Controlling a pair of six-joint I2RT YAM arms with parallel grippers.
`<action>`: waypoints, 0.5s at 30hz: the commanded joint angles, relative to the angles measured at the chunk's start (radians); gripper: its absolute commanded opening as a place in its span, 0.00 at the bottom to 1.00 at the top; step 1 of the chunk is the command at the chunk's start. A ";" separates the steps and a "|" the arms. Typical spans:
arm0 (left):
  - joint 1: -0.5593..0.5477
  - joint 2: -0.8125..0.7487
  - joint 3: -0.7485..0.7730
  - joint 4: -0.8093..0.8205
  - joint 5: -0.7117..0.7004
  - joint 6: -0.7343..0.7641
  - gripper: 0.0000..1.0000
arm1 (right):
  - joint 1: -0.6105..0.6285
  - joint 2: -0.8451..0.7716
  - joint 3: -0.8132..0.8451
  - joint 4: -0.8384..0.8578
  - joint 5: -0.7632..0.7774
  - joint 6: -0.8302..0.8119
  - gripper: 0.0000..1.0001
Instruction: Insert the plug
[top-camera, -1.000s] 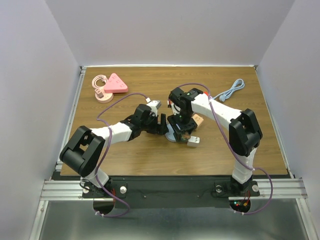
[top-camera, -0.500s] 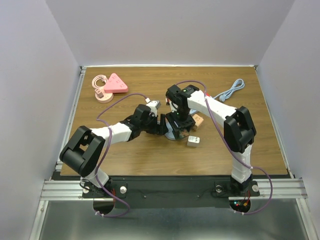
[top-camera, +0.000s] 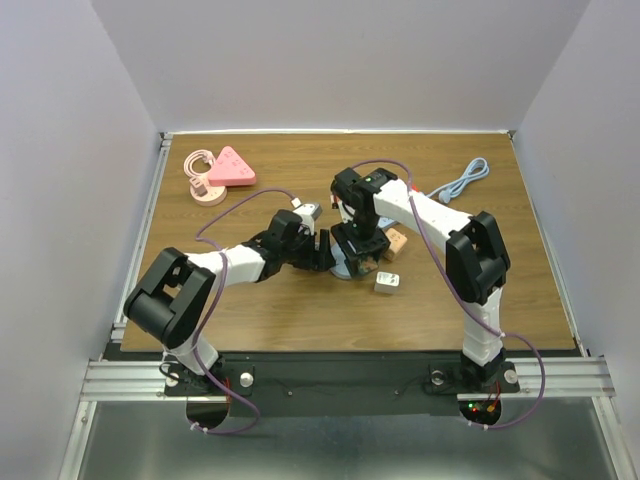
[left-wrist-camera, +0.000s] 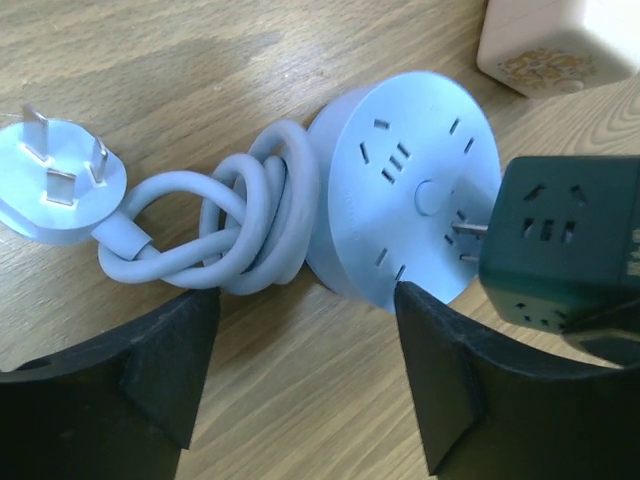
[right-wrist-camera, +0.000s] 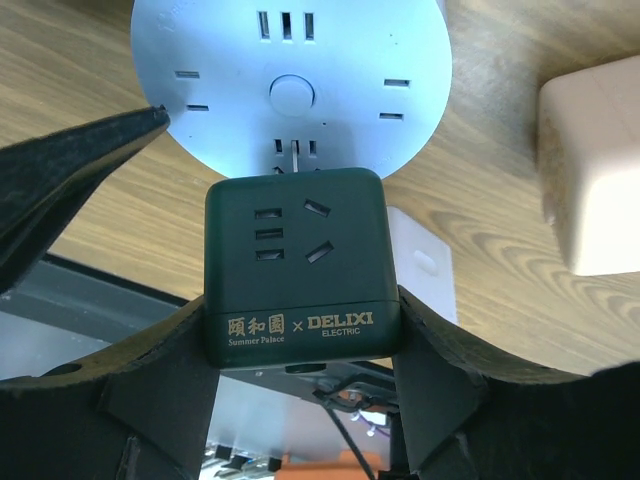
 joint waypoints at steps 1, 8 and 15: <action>-0.009 0.014 -0.001 0.066 0.067 -0.002 0.77 | -0.015 0.040 0.053 0.093 0.044 -0.032 0.09; -0.009 0.055 0.013 0.066 0.068 0.001 0.71 | -0.030 0.082 0.109 0.100 0.053 -0.067 0.09; -0.009 0.101 0.030 0.063 0.085 0.016 0.54 | -0.041 0.110 0.151 0.106 0.059 -0.113 0.10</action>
